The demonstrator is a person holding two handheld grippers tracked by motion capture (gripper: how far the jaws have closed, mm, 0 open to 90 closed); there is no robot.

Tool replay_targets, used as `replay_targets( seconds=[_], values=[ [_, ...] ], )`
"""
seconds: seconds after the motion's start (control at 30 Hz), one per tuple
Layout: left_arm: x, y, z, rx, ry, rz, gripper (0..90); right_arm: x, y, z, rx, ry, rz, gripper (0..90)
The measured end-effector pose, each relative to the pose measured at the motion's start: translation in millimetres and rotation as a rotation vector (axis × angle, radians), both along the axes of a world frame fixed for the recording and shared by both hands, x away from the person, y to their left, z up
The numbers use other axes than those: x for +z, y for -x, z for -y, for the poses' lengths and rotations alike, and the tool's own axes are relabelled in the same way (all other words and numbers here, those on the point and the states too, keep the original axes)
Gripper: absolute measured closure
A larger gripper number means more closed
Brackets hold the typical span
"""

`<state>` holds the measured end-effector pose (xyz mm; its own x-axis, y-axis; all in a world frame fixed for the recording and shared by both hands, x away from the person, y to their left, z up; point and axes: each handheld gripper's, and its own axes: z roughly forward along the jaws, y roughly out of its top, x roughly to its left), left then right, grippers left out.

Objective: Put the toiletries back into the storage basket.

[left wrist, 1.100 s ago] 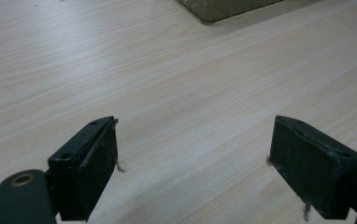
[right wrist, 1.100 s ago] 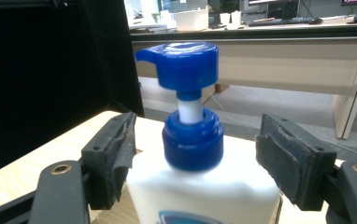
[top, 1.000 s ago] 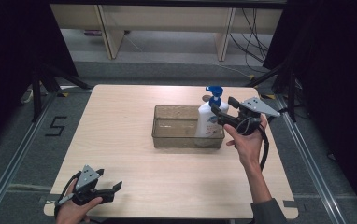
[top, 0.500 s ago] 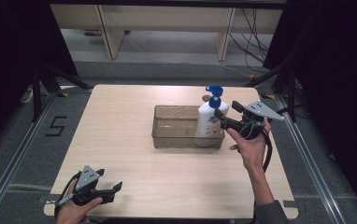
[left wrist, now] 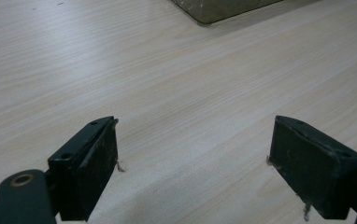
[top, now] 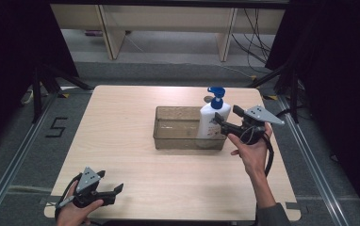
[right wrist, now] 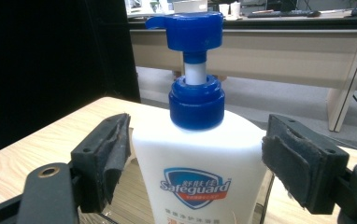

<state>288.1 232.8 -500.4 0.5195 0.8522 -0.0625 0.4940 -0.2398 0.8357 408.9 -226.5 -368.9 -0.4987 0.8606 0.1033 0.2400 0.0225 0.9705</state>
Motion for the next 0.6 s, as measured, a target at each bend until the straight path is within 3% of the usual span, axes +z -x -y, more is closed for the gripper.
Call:
replay_targets(
  seconds=[0.1, 0.2, 0.57, 0.6],
  values=[
    [-0.3, -0.1, 0.3, 0.002, 0.007, 0.001, 14.7, -0.5, 0.0, 1.1, 0.003, 0.021, 0.020, 23.5],
    [0.1, 0.2, 0.0, 0.002, -0.001, -0.001, 14.7, -0.4, 3.4, -1.0, 0.003, 0.008, -0.003, 23.5],
    [-0.4, -0.1, -0.8, -0.006, 0.007, 0.005, 14.7, -3.6, 10.3, -1.6, 0.011, 0.033, -0.001, 23.1],
    [-0.5, -0.1, -0.8, -0.006, 0.007, 0.005, 14.7, -4.4, 11.2, -3.0, 0.013, 0.017, -0.002, 23.3]
  ],
)
